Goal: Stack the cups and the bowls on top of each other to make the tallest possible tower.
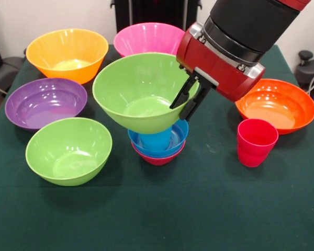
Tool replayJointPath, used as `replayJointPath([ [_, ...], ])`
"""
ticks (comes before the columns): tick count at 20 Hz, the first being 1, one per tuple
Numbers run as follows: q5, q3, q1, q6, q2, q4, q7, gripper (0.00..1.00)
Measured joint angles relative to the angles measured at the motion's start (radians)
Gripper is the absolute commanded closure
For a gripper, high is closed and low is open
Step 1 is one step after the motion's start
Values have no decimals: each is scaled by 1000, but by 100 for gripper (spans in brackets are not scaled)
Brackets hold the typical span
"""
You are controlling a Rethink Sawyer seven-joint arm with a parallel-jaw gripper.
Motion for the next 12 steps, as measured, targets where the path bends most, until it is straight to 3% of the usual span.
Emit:
replayJointPath([
  [12, 0, 0, 14, 0, 0, 15, 0, 100],
])
